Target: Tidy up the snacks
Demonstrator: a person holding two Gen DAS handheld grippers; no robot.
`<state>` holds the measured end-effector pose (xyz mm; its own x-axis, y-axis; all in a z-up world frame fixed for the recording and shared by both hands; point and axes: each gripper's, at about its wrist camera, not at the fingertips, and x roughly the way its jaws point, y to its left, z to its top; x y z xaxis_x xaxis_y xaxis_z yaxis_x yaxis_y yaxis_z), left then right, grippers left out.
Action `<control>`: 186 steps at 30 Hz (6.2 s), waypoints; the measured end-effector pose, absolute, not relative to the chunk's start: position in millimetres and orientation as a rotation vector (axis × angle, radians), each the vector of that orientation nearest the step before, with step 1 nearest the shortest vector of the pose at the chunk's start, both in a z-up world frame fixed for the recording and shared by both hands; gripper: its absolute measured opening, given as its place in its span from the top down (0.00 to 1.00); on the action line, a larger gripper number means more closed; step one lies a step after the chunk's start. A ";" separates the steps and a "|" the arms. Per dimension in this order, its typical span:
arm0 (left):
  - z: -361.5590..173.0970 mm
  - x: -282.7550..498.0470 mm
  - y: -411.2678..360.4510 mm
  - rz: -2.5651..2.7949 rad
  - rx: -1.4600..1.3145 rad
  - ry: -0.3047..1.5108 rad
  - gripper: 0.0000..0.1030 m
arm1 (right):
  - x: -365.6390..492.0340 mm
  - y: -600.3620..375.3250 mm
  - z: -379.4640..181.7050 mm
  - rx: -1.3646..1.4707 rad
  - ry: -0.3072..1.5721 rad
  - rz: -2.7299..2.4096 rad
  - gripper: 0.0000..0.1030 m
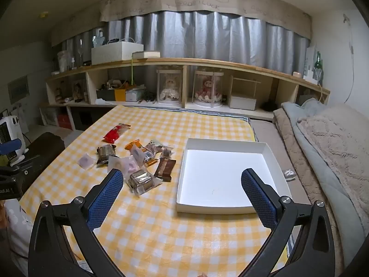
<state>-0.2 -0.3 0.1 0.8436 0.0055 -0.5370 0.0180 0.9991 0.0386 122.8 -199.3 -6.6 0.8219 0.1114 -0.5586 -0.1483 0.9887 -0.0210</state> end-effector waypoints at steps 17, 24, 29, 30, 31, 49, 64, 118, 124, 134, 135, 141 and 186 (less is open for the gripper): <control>0.1 0.0 -0.1 -0.011 0.033 0.570 0.00 | 122.3 -199.5 -6.4 -0.068 0.584 0.136 0.00; 0.1 0.2 -0.4 -0.012 0.032 0.570 0.00 | 122.3 -199.4 -7.2 -0.070 0.584 0.136 0.00; 0.1 0.1 0.0 -0.012 0.031 0.569 0.00 | 122.2 -199.0 -7.9 -0.072 0.584 0.135 0.00; 0.1 0.2 -0.1 -0.011 0.031 0.569 0.00 | 122.5 -199.9 -7.7 -0.072 0.583 0.135 0.00; 0.1 0.0 0.0 -0.012 0.030 0.569 0.00 | 122.9 -205.0 -4.5 -0.072 0.583 0.135 0.00; 4.1 0.9 -6.6 -0.014 0.028 0.566 0.00 | 122.0 -199.8 -5.4 -0.077 0.582 0.134 0.00; 6.5 1.0 -10.9 -0.013 0.026 0.564 0.00 | 122.4 -199.7 -4.9 -0.079 0.579 0.132 0.00; 13.6 176.3 22.3 -0.010 -0.073 0.688 0.00 | 239.6 -140.9 -17.3 -0.129 0.670 0.353 0.00; -14.0 245.2 40.3 -0.135 -0.086 0.842 0.00 | 284.0 -128.7 -71.1 -0.167 0.796 0.510 0.00; -78.6 330.0 36.2 -0.292 0.118 1.084 0.00 | 319.2 -95.7 -163.7 -0.324 0.972 0.695 0.05; -85.2 335.2 33.6 -0.303 0.136 1.102 0.01 | 321.5 -93.2 -171.1 -0.330 0.996 0.712 0.06; -125.2 365.5 14.2 -0.393 0.231 1.215 0.12 | 327.4 -80.6 -206.2 -0.401 1.085 0.770 0.16; -172.1 392.8 -25.1 -0.387 0.164 1.229 0.72 | 322.1 -126.2 -180.2 -0.096 1.180 0.530 0.47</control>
